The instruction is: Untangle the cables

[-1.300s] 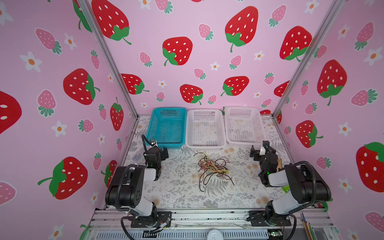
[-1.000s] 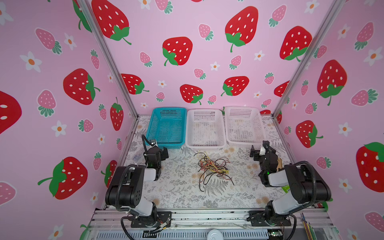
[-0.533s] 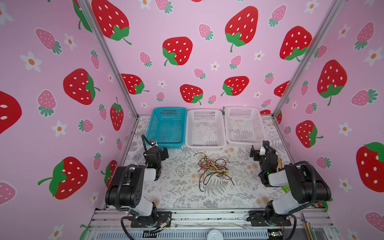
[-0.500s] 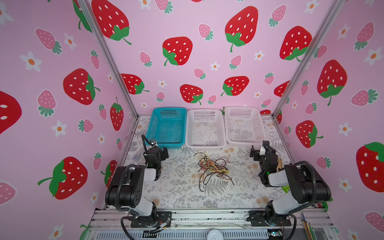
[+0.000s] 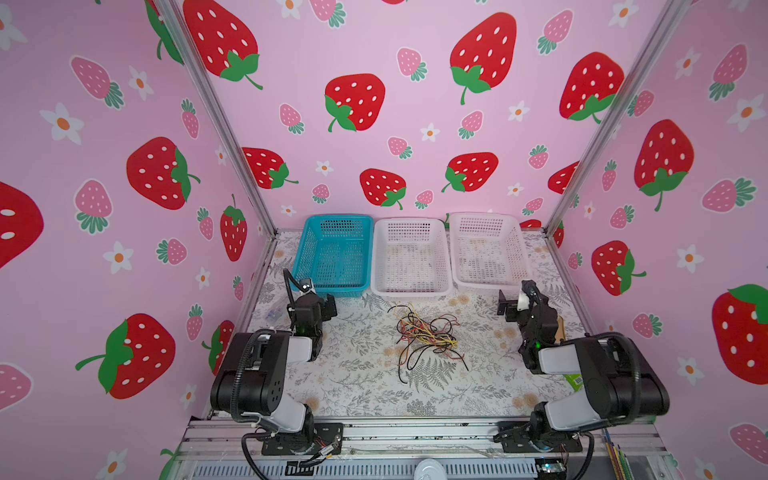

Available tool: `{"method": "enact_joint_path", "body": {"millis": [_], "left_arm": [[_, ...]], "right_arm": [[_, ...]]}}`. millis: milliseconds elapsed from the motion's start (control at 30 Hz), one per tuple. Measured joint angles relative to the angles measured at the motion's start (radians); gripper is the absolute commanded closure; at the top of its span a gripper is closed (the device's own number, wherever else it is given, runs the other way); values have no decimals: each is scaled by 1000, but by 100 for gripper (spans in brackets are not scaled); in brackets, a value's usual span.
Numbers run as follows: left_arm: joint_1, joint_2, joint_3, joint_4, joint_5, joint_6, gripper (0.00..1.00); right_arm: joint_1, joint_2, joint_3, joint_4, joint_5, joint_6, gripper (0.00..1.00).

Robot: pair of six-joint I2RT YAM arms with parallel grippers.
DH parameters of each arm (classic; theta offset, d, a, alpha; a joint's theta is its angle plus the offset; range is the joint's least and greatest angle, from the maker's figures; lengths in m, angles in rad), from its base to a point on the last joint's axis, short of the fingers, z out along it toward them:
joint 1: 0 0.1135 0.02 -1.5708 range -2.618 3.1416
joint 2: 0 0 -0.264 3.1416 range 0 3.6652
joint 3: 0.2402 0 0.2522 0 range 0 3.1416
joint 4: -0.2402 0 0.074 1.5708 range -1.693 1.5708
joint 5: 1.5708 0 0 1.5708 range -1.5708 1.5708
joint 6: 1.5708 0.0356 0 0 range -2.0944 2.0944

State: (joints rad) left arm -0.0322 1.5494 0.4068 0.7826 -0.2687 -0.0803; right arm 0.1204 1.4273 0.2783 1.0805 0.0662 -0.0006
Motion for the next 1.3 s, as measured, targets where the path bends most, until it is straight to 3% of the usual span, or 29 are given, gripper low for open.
{"method": "enact_joint_path", "body": {"millis": [100,233,367,633,767,933,1067,1300], "left_arm": [[0,-46,7,-65,-2,-2,1],[3,-150,35,-160,13,-2,1],[4,-240,42,-229,50,-14,1],[-71,-386,44,-364,72,-54,1],[-75,-479,50,-446,95,-106,1],[-90,-679,78,-601,82,-320,1],[-89,-779,208,-837,43,-547,1],[-90,-803,224,-881,167,-740,1]], "right_arm": [[7,-124,4,-41,-2,27,1],[35,-315,-123,15,33,86,1],[112,-435,-107,-115,86,116,1],[211,-528,14,-300,41,232,1],[251,-553,14,-349,-55,331,1],[256,-526,76,-470,-209,484,1],[259,-402,181,-570,-320,489,1],[363,-380,181,-696,-339,456,8]]}}
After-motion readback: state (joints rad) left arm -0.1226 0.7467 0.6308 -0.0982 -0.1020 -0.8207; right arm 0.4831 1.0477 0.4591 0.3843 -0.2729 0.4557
